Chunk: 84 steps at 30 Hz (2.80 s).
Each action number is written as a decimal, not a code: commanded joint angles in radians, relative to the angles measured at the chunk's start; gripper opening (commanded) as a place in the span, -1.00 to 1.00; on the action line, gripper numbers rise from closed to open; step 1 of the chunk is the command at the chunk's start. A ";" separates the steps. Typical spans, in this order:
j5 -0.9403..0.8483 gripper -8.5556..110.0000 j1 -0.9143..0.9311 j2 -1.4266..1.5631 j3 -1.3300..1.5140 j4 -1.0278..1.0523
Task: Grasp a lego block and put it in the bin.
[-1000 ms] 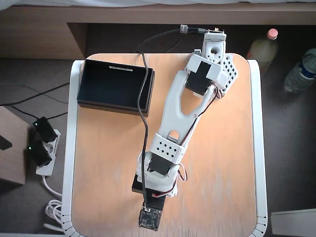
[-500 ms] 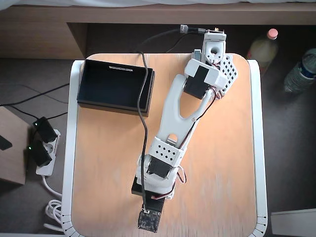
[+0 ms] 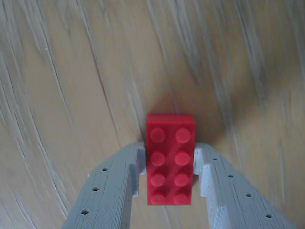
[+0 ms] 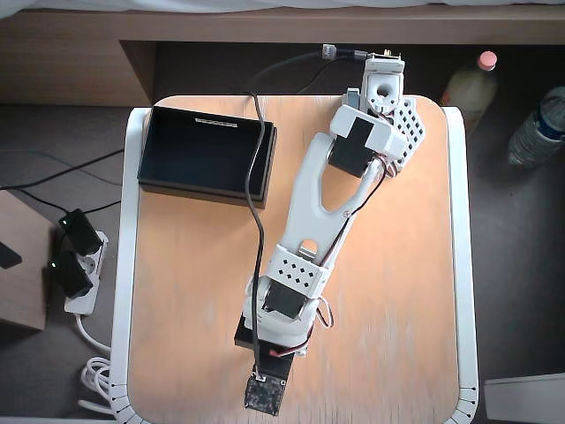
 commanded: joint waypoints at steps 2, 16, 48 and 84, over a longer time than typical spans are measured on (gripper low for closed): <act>-0.040 -0.85 0.008 0.242 -0.120 0.140; -0.074 -0.85 0.137 0.696 -0.121 0.476; -0.100 -0.85 0.999 0.867 -0.114 0.742; -0.138 -0.85 1.062 0.721 0.313 0.184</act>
